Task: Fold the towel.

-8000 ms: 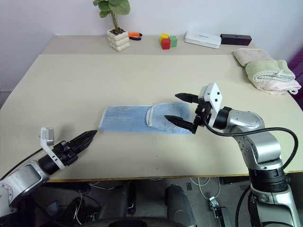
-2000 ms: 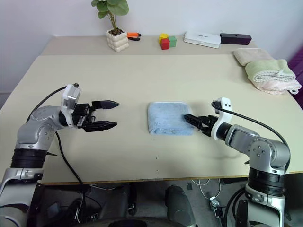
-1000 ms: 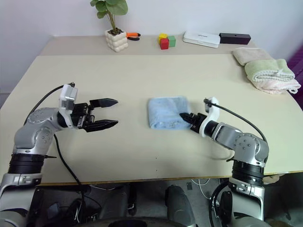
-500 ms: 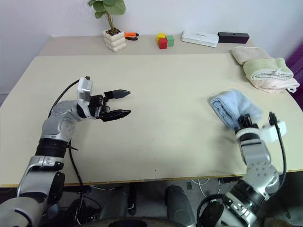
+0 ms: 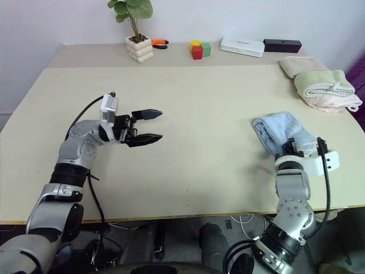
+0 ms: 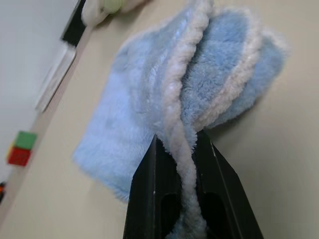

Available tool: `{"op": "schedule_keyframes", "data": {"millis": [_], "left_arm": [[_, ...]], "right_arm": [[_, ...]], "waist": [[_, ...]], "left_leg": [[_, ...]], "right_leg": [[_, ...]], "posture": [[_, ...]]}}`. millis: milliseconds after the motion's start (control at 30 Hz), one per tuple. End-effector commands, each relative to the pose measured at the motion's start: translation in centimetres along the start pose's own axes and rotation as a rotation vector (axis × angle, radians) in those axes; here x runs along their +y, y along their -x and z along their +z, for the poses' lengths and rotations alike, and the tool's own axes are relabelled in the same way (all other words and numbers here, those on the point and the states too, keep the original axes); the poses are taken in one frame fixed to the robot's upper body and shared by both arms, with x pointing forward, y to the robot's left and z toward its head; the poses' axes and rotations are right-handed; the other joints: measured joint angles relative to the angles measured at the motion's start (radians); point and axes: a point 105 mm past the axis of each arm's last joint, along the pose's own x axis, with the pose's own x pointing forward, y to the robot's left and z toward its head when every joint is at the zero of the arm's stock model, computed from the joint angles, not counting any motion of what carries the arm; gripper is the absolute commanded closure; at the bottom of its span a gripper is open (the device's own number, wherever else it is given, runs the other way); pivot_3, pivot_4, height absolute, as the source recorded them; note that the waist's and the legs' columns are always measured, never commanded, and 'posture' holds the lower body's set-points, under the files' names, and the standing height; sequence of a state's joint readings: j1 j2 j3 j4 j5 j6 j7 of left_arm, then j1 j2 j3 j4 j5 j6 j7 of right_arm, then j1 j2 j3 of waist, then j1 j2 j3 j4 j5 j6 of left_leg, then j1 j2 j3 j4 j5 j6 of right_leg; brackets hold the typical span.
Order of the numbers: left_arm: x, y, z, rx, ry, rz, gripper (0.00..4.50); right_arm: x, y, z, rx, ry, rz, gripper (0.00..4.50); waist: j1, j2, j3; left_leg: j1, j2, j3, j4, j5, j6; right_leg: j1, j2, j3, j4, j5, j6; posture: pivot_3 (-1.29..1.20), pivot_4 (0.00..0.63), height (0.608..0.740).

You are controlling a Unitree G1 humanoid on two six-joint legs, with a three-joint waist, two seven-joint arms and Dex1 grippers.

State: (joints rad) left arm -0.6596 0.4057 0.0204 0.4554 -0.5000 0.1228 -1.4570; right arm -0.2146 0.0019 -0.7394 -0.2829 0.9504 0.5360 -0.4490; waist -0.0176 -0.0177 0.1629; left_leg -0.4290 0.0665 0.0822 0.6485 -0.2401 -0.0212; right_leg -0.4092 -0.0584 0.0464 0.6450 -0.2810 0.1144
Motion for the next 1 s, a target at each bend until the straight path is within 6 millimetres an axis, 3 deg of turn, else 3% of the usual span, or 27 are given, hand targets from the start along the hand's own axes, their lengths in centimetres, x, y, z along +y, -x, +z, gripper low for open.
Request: {"op": "schedule_keyframes", "data": {"millis": [33, 200, 300, 367, 500, 667, 767, 833, 867, 933, 1000], "left_arm": [[-0.2, -0.1, 0.8, -0.015, -0.042, 0.003, 0.0], [-0.4, 0.0, 0.6, -0.017, -0.044, 0.018, 0.0], [-0.4, 0.1, 0.5, -0.018, -0.045, 0.033, 0.0], [-0.4, 0.1, 0.5, -0.024, -0.04, 0.037, 0.0], [-0.3, -0.1, 0.6, -0.025, -0.049, 0.039, 0.0], [0.1, -0.3, 0.7, -0.031, -0.054, 0.041, 0.0], [0.3, -0.3, 0.8, -0.035, -0.057, 0.042, 0.0], [0.4, -0.2, 0.8, -0.031, -0.064, 0.048, 0.0], [0.5, -0.1, 0.8, -0.029, -0.071, 0.054, 0.0], [0.8, 0.4, 1.0, -0.021, -0.087, 0.078, 0.0], [0.9, 1.2, 1.0, 0.001, -0.103, 0.1, 0.0]], "right_arm": [[0.7, -0.1, 1.4, -0.038, 0.044, 0.037, 3.75], [0.1, -0.5, 2.5, -0.077, 0.076, 0.007, 1.51], [0.3, -0.6, 2.2, -0.045, 0.077, 0.026, 0.04], [0.5, -0.5, 3.2, -0.079, 0.072, 0.036, 0.04], [-2.2, -0.4, 6.6, -0.19, 0.211, -0.122, 0.04], [-0.7, -0.2, 8.9, -0.299, 0.312, -0.077, 0.04], [0.3, -0.4, 9.1, -0.308, 0.358, -0.031, 0.04], [1.9, -0.7, 8.8, -0.297, 0.43, 0.059, 0.04], [3.7, -0.8, 8.1, -0.275, 0.491, 0.163, 0.04], [8.8, 0.3, 4.8, -0.184, 0.752, 0.525, 0.04], [11.3, 2.9, 1.1, -0.049, 0.922, 0.848, 0.04]], "waist": [[-0.001, 0.0, 0.0], [-0.002, 0.0, 0.0], [0.0, 0.0, 0.0], [0.0, 0.0, 0.0], [0.006, 0.0, 0.0], [-0.002, 0.0, 0.0], [-0.002, 0.0, 0.0], [-0.002, 0.0, 0.0], [-0.002, 0.0, 0.0], [-0.003, 0.001, 0.001], [-0.004, 0.002, 0.001]], "left_leg": [[0.0, 0.0, 0.0, 0.0, 0.0, 0.0], [0.0, 0.0, 0.0, 0.0, 0.0, 0.0], [0.0, 0.0, 0.0, 0.0, 0.0, 0.0], [0.0, 0.0, 0.0, 0.0, 0.0, 0.0], [0.0, 0.0, 0.0, 0.0, 0.0, 0.0], [0.0, 0.0, 0.0, 0.0, 0.0, 0.0], [0.001, 0.0, 0.0, 0.0, 0.0, 0.0], [0.001, 0.0, 0.0, 0.0, 0.0, 0.0], [0.001, 0.0, 0.0, 0.0, 0.0, 0.0], [0.001, 0.0, 0.0, 0.0, 0.0, 0.0], [0.001, 0.0, 0.001, 0.0, 0.0, 0.0]], "right_leg": [[0.0, 0.0, 0.0, 0.0, 0.0, 0.0], [0.0, 0.0, 0.0, 0.0, 0.0, 0.0], [0.0, 0.0, 0.0, 0.0, 0.0, 0.0], [0.0, 0.0, 0.0, 0.0, 0.0, 0.0], [0.0, 0.0, 0.0, 0.0, 0.0, 0.0], [0.0, 0.0, 0.0, 0.0, 0.0, 0.0], [0.0, 0.001, 0.0, 0.0, 0.0, 0.0], [0.0, 0.001, 0.0, 0.0, 0.0, 0.0], [0.0, 0.001, 0.0, 0.0, 0.0, 0.0], [0.0, 0.001, 0.001, 0.0, 0.0, 0.0], [0.0, 0.001, 0.002, 0.0, 0.0, 0.0]], "posture": [[0.0, 0.15, 0.735], [0.0, 0.15, 0.735], [0.0, 0.15, 0.735], [0.0, 0.15, 0.735], [0.0, 0.15, 0.735], [0.0, 0.15, 0.735], [0.0, 0.15, 0.735], [0.0, 0.15, 0.735], [0.0, 0.15, 0.735], [0.0, 0.15, 0.735], [0.0, 0.15, 0.735]]}}
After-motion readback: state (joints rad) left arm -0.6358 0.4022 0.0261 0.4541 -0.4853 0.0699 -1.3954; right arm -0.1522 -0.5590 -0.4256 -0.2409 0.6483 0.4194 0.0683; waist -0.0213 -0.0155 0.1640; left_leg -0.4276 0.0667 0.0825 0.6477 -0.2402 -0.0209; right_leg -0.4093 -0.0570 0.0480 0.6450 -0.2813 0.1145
